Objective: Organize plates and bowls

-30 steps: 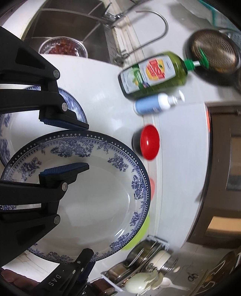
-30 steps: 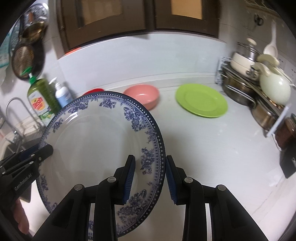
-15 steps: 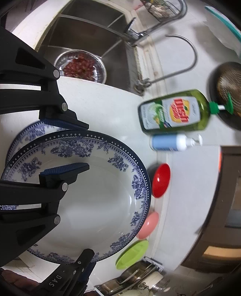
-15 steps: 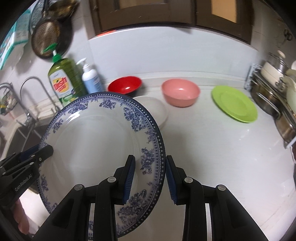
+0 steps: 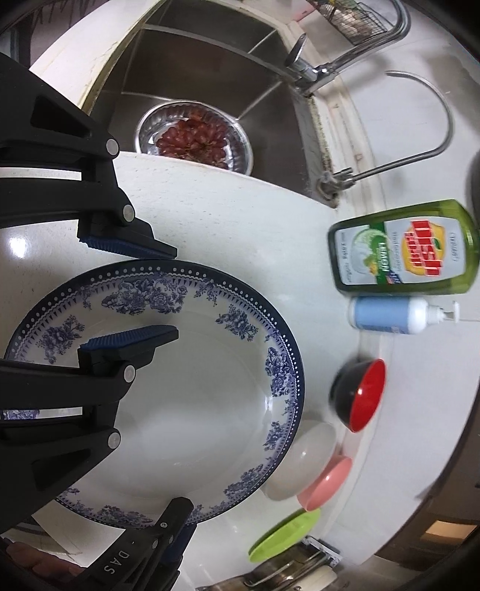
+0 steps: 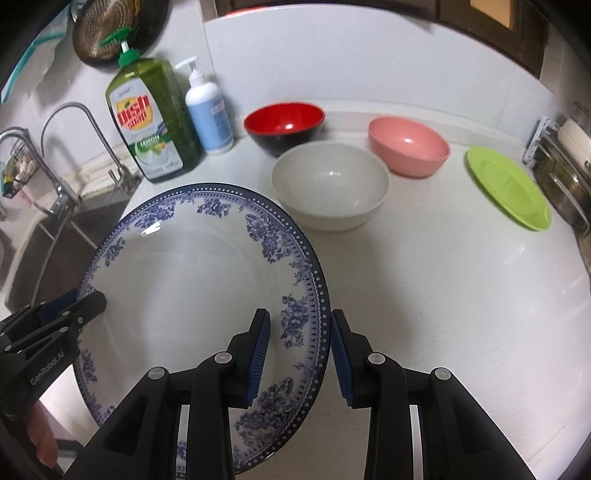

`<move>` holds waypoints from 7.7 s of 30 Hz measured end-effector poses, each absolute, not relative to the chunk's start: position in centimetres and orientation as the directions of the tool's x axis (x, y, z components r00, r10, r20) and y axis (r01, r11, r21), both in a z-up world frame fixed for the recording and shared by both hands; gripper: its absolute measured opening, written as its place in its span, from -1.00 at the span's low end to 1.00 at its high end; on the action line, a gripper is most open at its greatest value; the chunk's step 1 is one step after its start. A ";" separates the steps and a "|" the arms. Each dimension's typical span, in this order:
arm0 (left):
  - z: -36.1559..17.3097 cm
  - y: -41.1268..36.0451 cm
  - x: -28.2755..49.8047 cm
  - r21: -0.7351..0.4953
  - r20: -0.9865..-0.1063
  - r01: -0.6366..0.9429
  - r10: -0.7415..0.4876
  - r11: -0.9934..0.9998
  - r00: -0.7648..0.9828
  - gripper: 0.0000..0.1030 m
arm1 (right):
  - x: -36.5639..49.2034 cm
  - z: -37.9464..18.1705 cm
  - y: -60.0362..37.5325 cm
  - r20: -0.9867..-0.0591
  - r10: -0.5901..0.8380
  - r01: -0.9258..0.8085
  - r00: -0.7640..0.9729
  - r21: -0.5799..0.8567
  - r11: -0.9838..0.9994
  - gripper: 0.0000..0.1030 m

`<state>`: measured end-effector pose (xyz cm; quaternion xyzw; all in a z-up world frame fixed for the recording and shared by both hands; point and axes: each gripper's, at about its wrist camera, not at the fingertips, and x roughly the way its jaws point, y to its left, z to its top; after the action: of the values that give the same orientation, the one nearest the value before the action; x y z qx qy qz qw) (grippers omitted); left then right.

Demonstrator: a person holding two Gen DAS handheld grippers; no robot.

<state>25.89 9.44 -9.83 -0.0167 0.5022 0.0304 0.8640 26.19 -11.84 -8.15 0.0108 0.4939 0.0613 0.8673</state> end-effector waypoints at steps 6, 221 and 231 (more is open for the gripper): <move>-11.8 9.9 26.3 -0.001 -0.893 -0.073 0.032 0.997 0.448 -0.30 | 27.0 -9.9 -11.4 -0.879 0.114 -0.099 0.464 0.076 0.992 -0.34; -9.8 -34.0 50.5 -0.054 -0.848 0.397 -0.252 0.916 0.466 -0.17 | 45.1 -11.1 -53.8 -0.853 -0.106 0.355 0.511 0.098 0.930 -0.20; -6.3 -29.0 46.2 -0.060 -0.812 0.345 -0.246 0.937 0.529 -0.17 | 40.8 -7.3 -50.2 -0.823 -0.114 0.331 0.557 0.094 0.939 -0.20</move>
<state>46.20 -28.98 -6.28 0.0540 0.4548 -0.1693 0.8727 40.81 -50.16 -7.26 0.1197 0.4532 -0.1272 0.8741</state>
